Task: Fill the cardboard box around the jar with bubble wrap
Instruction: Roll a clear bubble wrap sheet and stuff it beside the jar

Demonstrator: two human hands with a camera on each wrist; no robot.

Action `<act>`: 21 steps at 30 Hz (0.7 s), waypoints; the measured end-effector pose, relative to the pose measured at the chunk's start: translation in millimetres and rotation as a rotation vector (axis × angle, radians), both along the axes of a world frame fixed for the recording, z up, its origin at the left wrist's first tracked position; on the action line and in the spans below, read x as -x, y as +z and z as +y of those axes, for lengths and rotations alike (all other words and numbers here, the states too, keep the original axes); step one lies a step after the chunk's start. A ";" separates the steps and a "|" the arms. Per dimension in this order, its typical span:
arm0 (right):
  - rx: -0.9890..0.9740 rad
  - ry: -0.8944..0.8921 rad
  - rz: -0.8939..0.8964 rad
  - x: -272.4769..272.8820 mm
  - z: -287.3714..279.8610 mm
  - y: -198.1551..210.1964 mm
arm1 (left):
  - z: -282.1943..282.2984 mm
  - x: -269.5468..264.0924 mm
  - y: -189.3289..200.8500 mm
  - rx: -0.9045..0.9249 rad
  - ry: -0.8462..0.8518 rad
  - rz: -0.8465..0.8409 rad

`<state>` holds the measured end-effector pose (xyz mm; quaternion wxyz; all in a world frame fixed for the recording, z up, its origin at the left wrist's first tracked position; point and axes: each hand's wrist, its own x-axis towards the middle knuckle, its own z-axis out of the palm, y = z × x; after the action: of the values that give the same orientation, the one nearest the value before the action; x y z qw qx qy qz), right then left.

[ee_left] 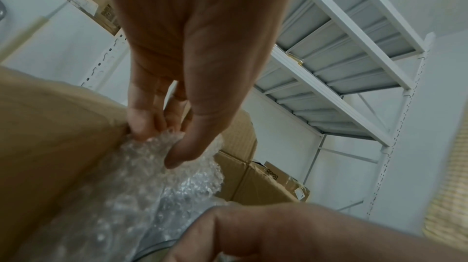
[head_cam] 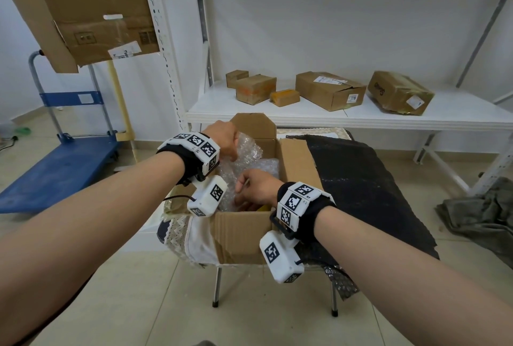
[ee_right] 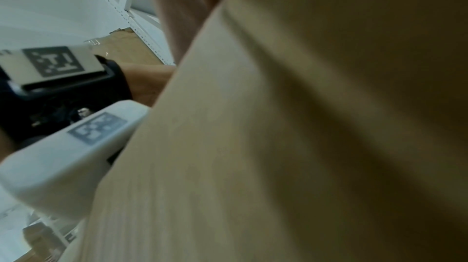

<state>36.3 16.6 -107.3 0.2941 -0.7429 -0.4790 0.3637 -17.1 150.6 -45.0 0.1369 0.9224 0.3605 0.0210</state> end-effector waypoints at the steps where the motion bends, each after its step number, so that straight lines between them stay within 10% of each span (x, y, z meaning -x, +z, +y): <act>1: 0.007 0.003 -0.002 1.3 0.1 0.4 | 0.5 -0.3 -0.1 0.005 0.008 0.000; 13: 0.188 0.165 -0.325 7.3 0.1 5.9 | 6.8 -8.1 -8.9 -0.088 -0.185 0.405; 21: 0.094 0.095 -0.186 8.4 -4.0 5.8 | 8.7 -5.8 -4.2 -0.087 -0.252 0.541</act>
<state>28.0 12.6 -101.5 0.1958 -0.7628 -0.5213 0.3287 -11.3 159.3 -49.1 -0.0021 0.9369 0.2654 -0.2273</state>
